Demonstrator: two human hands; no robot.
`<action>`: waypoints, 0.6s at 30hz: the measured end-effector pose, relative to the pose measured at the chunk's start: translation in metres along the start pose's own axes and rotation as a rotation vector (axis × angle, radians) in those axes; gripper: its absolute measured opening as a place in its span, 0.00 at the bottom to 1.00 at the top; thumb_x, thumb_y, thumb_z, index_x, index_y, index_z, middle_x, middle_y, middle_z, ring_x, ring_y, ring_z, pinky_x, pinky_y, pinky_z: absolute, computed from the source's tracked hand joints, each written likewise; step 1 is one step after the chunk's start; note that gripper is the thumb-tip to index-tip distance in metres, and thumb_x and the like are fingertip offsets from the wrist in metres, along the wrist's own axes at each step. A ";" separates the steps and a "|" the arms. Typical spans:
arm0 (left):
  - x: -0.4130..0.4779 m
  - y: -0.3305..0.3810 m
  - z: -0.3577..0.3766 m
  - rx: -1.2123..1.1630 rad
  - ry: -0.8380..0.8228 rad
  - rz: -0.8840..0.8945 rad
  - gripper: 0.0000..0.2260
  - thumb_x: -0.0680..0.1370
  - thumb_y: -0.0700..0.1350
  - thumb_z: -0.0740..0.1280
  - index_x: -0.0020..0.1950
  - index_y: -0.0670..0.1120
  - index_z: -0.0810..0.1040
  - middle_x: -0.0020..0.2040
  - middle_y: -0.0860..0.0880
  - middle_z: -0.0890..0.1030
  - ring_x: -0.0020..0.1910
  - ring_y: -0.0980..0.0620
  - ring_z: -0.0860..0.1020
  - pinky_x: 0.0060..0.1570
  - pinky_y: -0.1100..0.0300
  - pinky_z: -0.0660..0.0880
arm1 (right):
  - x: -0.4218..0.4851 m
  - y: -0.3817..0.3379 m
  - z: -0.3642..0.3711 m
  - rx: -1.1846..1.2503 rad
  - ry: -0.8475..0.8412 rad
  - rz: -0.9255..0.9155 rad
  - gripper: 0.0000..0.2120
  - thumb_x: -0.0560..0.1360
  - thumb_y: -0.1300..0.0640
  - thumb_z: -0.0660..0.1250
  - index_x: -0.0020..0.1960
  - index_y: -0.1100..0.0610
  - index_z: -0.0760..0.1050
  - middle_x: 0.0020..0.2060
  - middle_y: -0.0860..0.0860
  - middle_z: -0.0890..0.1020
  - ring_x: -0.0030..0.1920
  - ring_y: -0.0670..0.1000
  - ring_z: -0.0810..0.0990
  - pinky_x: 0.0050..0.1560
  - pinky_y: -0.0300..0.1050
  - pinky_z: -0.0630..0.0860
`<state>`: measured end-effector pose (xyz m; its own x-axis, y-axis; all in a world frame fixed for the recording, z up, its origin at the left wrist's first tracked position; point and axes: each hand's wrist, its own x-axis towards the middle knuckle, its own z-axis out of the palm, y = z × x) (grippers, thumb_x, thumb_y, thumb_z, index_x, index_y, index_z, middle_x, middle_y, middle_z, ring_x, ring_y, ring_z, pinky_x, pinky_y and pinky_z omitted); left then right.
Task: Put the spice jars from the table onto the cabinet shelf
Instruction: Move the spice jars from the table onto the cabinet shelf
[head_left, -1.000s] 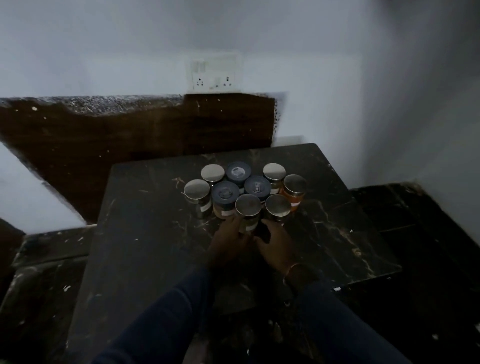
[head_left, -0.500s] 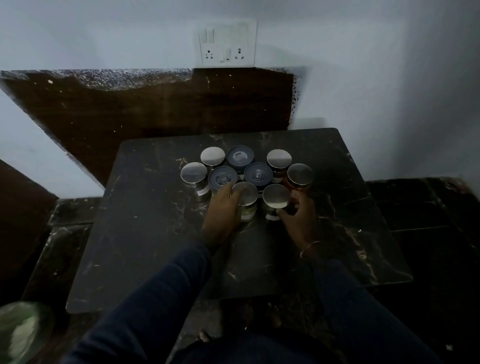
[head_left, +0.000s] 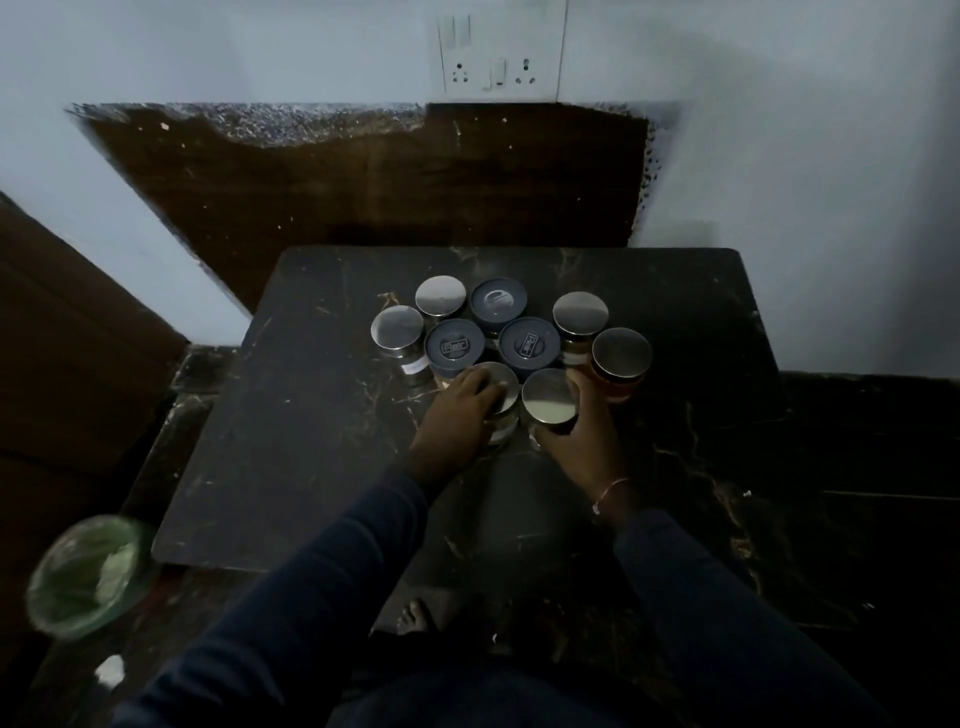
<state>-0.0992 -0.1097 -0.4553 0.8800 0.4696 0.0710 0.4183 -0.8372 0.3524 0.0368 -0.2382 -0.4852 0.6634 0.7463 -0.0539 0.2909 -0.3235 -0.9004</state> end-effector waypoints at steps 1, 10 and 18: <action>-0.003 -0.001 -0.001 -0.017 0.001 0.006 0.20 0.71 0.42 0.69 0.62 0.39 0.77 0.64 0.37 0.74 0.64 0.38 0.72 0.60 0.48 0.72 | 0.001 0.000 -0.001 0.032 0.003 0.030 0.36 0.66 0.60 0.78 0.70 0.55 0.66 0.66 0.52 0.74 0.65 0.50 0.73 0.65 0.49 0.73; -0.015 0.003 -0.016 -0.662 0.434 -0.456 0.13 0.74 0.31 0.61 0.48 0.45 0.82 0.44 0.49 0.84 0.41 0.62 0.80 0.42 0.75 0.73 | 0.001 -0.020 -0.020 0.591 0.102 0.294 0.23 0.70 0.51 0.75 0.61 0.58 0.76 0.52 0.55 0.84 0.50 0.55 0.84 0.43 0.46 0.81; -0.006 0.019 -0.038 -1.294 -0.091 -0.424 0.21 0.72 0.61 0.69 0.63 0.58 0.75 0.54 0.53 0.83 0.50 0.56 0.84 0.42 0.64 0.80 | -0.001 -0.065 -0.002 0.695 0.028 0.253 0.34 0.63 0.34 0.74 0.61 0.53 0.78 0.54 0.55 0.84 0.54 0.56 0.84 0.52 0.56 0.81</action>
<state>-0.1053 -0.1177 -0.4141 0.7709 0.5600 -0.3035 0.1938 0.2477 0.9493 0.0186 -0.2193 -0.4258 0.6720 0.6798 -0.2936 -0.3709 -0.0342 -0.9280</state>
